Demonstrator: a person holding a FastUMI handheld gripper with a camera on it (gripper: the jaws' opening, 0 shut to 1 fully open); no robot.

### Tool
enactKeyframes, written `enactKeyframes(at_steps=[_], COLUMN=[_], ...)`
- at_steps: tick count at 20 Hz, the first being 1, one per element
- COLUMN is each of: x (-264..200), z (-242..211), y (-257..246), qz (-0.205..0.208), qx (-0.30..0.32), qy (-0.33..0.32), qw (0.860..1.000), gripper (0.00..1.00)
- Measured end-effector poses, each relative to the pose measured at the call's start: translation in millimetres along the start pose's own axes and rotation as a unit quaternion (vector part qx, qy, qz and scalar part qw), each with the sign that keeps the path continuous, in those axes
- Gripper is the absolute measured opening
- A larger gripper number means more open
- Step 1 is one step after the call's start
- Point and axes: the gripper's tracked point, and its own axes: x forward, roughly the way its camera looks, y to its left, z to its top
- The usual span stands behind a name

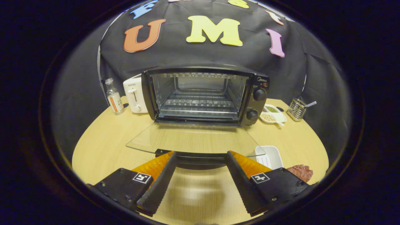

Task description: Open the toaster oven, put the food inside, and close the toaster oven door.

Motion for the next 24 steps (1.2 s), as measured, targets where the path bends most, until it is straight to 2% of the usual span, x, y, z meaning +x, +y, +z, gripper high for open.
enactKeyframes(at_steps=[6, 10, 16, 20, 24], x=[16, 17, 4, -8, -11], z=[-32, -38, -27, 6, 34], y=[0, -1, -7, -47, -122], qz=[0.008, 0.002, 0.05, 0.057, 0.041], qx=[0.015, -0.015, -0.04, -0.061, -0.071], qy=[0.043, 0.04, 0.034, 0.001, -0.01], qw=[0.999, 0.999, 0.997, 0.996, 0.997], gripper=[1.0, 1.0, 1.0, 1.0, 1.0])
